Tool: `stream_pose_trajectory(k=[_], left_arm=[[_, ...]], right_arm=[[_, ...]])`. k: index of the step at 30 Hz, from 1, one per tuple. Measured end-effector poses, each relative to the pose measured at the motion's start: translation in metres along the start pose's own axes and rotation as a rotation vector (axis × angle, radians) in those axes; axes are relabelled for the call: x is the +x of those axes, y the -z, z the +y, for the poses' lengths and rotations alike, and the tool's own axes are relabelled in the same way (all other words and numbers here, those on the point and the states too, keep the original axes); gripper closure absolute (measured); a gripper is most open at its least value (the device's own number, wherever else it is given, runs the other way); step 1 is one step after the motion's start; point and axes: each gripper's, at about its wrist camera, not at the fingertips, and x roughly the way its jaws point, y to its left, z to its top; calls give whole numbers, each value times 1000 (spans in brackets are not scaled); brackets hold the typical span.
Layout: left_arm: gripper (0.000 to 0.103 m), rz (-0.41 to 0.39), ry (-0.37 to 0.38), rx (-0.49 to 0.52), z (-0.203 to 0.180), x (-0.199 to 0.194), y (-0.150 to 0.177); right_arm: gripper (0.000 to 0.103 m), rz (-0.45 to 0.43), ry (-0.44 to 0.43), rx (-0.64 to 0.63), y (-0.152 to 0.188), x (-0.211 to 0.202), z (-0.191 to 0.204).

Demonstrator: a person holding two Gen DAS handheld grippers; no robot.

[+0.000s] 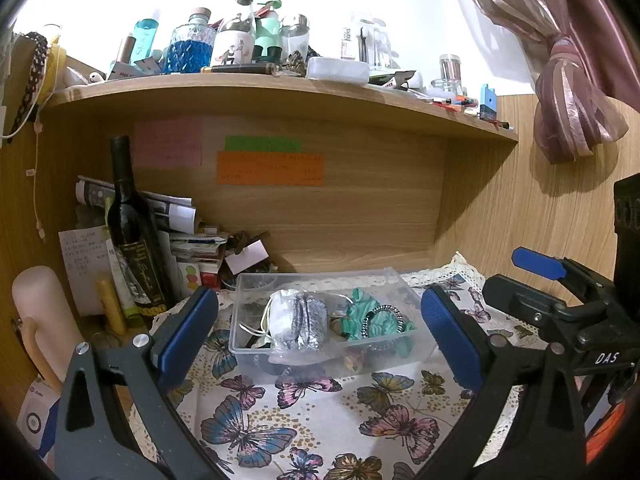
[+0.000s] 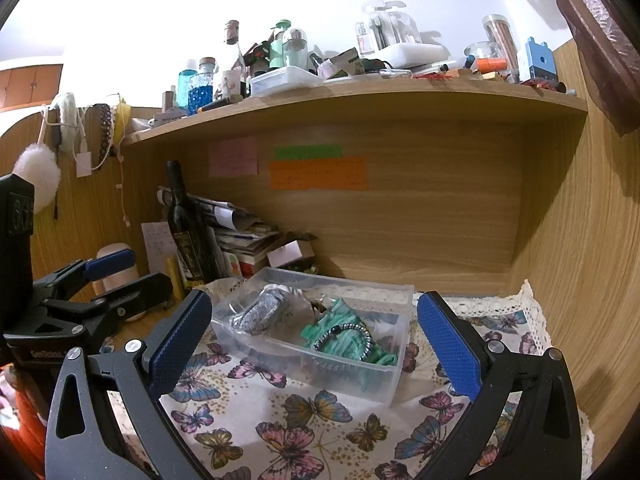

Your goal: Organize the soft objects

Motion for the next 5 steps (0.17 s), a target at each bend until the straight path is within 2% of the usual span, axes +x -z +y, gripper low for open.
stream_pose_trajectory(k=[5], left_arm=[[0, 8, 7, -17, 1, 2, 1]], right_arm=[[0, 6, 0, 4, 1, 3, -3]])
